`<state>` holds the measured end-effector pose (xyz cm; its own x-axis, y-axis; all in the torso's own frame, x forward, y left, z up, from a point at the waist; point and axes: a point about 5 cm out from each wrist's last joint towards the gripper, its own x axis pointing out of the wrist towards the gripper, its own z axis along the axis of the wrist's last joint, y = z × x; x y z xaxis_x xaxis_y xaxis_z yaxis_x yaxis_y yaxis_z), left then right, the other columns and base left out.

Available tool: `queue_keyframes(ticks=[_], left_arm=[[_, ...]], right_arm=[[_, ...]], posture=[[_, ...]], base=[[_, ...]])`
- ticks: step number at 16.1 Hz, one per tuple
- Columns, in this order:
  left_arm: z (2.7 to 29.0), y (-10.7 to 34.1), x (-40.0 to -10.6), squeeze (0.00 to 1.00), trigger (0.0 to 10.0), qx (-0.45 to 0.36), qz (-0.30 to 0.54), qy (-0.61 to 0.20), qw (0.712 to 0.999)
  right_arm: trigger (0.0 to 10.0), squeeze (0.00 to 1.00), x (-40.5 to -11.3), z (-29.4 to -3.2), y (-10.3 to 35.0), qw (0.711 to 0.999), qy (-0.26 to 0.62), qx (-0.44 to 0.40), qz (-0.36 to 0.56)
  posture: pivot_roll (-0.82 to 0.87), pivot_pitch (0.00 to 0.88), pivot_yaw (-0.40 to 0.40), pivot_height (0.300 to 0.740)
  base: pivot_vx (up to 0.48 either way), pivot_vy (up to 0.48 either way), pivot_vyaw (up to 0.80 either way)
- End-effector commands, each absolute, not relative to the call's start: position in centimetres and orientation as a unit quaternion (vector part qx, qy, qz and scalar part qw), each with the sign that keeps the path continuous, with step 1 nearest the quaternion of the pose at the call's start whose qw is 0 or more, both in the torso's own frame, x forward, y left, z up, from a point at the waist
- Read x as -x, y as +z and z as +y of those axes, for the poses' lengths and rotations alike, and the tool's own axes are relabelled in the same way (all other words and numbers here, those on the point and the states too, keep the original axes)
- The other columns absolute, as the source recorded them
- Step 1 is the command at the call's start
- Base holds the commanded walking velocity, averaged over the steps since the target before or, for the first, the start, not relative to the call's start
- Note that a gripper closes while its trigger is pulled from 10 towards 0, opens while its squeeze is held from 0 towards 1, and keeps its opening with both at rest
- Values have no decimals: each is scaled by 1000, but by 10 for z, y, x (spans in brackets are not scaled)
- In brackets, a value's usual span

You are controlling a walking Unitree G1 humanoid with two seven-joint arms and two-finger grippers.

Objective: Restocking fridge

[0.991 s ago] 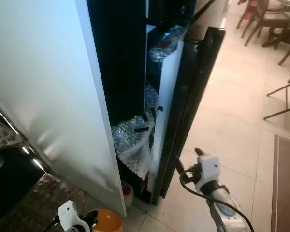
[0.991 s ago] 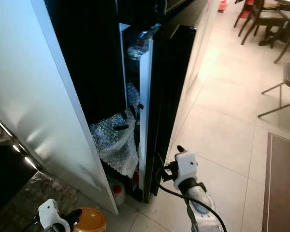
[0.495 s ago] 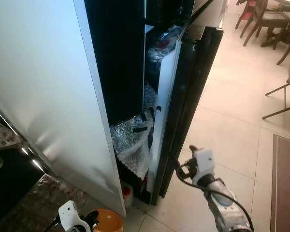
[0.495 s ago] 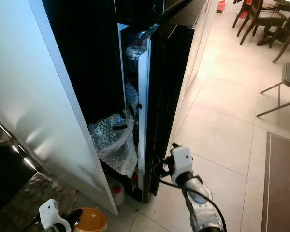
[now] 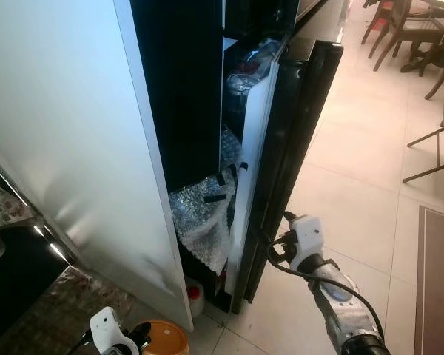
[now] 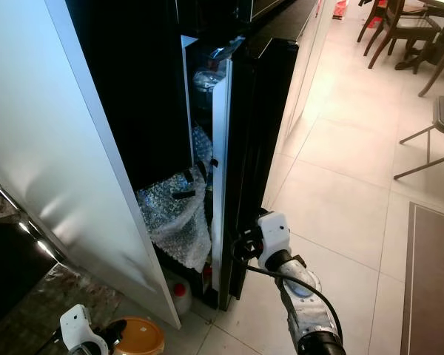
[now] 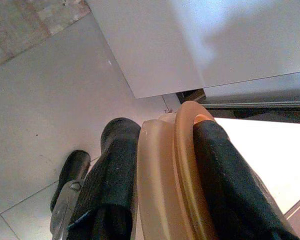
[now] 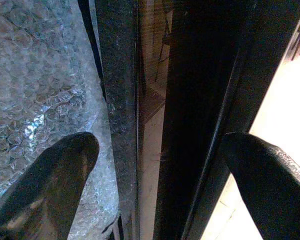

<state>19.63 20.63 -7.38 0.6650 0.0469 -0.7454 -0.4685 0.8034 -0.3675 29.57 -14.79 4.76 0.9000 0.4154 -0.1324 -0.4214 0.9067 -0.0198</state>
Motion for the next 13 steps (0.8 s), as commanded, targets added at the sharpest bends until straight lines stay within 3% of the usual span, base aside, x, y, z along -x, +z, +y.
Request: queue_keyframes(ticks=[1, 9, 13], left_arm=[[204, -76, -193, 0, 10000, 268, 391, 144, 868], [204, -77, -191, 0, 10000, 269, 394, 144, 867], [202, -79, -188, 0, 10000, 270, 398, 145, 865]], right_arm=[[10000, 0, -300, -146, 50, 973, 219, 25, 62], [10000, 0, -309, -145, 56, 977, 206, 30, 50], [10000, 0, -309, -157, 56, 983, 171, 48, 47]], posture=[[-2, 0, -3, 740], [-6, 0, -3, 740], [-9, 0, -6, 740]], base=[[0, 0, 0], [0, 0, 0], [0, 0, 0]])
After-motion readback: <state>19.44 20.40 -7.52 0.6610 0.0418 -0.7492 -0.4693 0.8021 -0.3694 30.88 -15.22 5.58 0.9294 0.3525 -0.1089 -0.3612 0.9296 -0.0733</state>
